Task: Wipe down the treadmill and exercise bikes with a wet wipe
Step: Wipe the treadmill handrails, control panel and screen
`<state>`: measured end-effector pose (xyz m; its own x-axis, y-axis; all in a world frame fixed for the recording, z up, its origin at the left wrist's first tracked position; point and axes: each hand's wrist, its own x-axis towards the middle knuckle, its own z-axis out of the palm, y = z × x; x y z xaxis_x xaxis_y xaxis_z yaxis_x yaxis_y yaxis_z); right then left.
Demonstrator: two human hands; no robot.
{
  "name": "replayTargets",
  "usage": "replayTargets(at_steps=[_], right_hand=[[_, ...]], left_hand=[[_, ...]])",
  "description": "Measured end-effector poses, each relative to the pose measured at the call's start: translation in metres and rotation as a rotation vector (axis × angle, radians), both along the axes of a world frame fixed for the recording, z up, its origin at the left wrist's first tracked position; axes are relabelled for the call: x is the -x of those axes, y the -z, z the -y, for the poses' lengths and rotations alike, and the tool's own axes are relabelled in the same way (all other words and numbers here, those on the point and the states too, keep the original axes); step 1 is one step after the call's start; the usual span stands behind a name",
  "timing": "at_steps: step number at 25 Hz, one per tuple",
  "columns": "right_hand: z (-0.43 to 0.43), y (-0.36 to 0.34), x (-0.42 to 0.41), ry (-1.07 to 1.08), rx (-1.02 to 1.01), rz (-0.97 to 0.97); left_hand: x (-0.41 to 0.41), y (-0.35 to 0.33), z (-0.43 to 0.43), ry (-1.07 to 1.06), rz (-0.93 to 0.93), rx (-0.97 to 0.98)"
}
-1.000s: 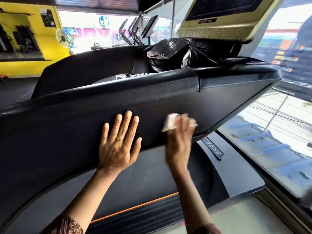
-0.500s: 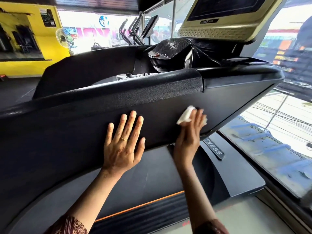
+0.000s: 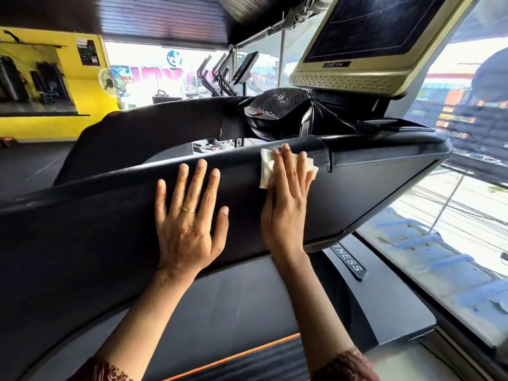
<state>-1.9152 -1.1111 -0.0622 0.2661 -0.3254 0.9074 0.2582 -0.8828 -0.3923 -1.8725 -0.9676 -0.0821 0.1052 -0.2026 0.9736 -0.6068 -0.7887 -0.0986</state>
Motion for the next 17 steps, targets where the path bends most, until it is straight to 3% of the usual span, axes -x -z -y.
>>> replayTargets(at_steps=[5, 8, 10, 13, 15, 17], right_hand=[[0.002, -0.012, 0.003, 0.023, 0.344, -0.079], [0.009, -0.033, -0.001, 0.243, 0.132, -0.090], [-0.025, -0.041, -0.012, 0.269, 0.211, -0.152], [-0.062, -0.048, -0.017, 0.070, 0.401, -0.200], [-0.055, -0.056, -0.013, 0.083, 0.348, -0.264], [-0.060, -0.062, -0.015, 0.249, 0.232, -0.296]], left_hand=[[0.001, -0.014, -0.017, 0.043, 0.008, 0.003], [-0.003, -0.022, -0.036, -0.020, -0.030, 0.032], [-0.004, -0.023, -0.046, -0.039, -0.042, 0.032], [-0.009, -0.026, -0.068, -0.058, -0.067, 0.034], [-0.012, -0.025, -0.087, -0.092, -0.077, 0.052], [-0.015, -0.023, -0.108, -0.112, -0.087, 0.056]])
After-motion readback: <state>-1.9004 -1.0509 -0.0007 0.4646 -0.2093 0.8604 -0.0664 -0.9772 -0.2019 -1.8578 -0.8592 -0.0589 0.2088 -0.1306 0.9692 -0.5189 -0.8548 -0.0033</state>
